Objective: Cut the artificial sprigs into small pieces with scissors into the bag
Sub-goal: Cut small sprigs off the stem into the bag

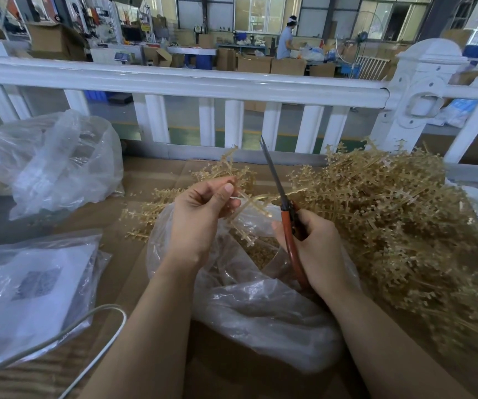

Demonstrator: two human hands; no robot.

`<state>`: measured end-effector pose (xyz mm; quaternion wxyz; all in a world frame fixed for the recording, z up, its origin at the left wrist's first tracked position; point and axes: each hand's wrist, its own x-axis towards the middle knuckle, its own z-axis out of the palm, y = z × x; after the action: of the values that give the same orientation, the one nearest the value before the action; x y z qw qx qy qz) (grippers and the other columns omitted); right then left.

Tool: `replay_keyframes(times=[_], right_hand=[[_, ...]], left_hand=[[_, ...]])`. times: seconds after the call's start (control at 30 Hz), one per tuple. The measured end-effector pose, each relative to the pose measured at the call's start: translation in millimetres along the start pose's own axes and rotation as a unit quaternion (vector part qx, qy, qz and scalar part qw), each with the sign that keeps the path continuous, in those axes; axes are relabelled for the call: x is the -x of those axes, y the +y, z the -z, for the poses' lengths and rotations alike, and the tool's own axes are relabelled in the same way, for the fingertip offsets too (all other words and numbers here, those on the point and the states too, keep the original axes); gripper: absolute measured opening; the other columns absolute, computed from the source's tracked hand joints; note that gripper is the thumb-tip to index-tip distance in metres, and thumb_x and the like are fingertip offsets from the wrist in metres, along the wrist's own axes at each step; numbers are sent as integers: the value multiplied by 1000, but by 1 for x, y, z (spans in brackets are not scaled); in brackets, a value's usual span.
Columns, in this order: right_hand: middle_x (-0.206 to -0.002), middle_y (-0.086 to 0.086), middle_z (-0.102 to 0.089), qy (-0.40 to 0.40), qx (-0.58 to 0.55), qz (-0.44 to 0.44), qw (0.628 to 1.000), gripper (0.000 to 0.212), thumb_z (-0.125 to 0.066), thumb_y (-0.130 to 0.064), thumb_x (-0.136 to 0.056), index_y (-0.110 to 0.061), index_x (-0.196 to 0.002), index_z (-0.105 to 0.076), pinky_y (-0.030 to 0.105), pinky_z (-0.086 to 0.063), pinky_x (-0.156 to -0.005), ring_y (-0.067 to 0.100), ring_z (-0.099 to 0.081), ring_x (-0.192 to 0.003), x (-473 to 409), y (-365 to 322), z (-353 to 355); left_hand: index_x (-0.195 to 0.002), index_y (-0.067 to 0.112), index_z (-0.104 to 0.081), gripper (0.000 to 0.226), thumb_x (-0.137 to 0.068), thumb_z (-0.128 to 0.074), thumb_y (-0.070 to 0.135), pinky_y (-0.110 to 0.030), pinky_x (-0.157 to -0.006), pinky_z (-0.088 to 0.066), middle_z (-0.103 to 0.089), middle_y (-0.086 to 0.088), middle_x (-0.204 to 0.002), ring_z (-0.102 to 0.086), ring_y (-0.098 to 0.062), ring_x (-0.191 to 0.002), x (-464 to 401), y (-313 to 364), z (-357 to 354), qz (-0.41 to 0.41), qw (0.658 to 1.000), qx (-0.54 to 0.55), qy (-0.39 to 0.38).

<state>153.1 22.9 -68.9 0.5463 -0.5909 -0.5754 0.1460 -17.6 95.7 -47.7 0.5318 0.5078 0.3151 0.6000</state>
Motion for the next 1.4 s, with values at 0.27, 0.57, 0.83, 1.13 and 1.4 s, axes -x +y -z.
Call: replay_keyframes(times=[0.27,0.57,0.83,1.13,1.4], right_hand=[[-67,-30,-65,-76,14,50,996,30,-77,-15,-90,-35,-73,-62,4,-42,-59,-8,-64,-67,3,-8,3],[-66,-21,-67,-42,-5,37,998,25,-76,-27,-91,-35,-71,-63,10,-44,-58,0,-64,-62,2,-7,-1],[-61,-16,-68,-50,-24,12,998,31,-73,-9,-92,-29,-70,-64,9,-45,-56,0,-64,-56,1,-11,-1],[-60,6,-63,21,-129,-33,991,23,-65,-8,-97,2,-76,-63,16,-47,-57,2,-57,-50,1,-12,4],[-60,4,-65,36,-129,-33,990,22,-65,-13,-98,-6,-77,-64,16,-46,-58,2,-55,-50,-1,-9,5]], left_hand=[[-103,4,-68,11,-98,-60,10,-21,-57,-54,-68,5,-71,-64,-6,-60,1,0,-2,16,995,-49,91],[-97,8,-68,8,-96,-61,4,-18,-58,-55,-70,1,-74,-69,-7,-63,8,9,-12,16,998,-58,17],[-100,6,-67,10,-93,-62,2,-24,-61,-58,-73,-2,-73,-73,-13,-70,8,9,-15,61,997,-19,-40],[-126,9,-49,61,-70,-73,9,-35,-77,-62,-69,-18,-119,-73,-27,-95,9,14,-6,226,953,141,-144],[-88,13,-72,25,-65,-80,19,-17,-59,-55,-74,-4,-78,-67,-9,-62,13,8,-10,224,946,-50,-228]])
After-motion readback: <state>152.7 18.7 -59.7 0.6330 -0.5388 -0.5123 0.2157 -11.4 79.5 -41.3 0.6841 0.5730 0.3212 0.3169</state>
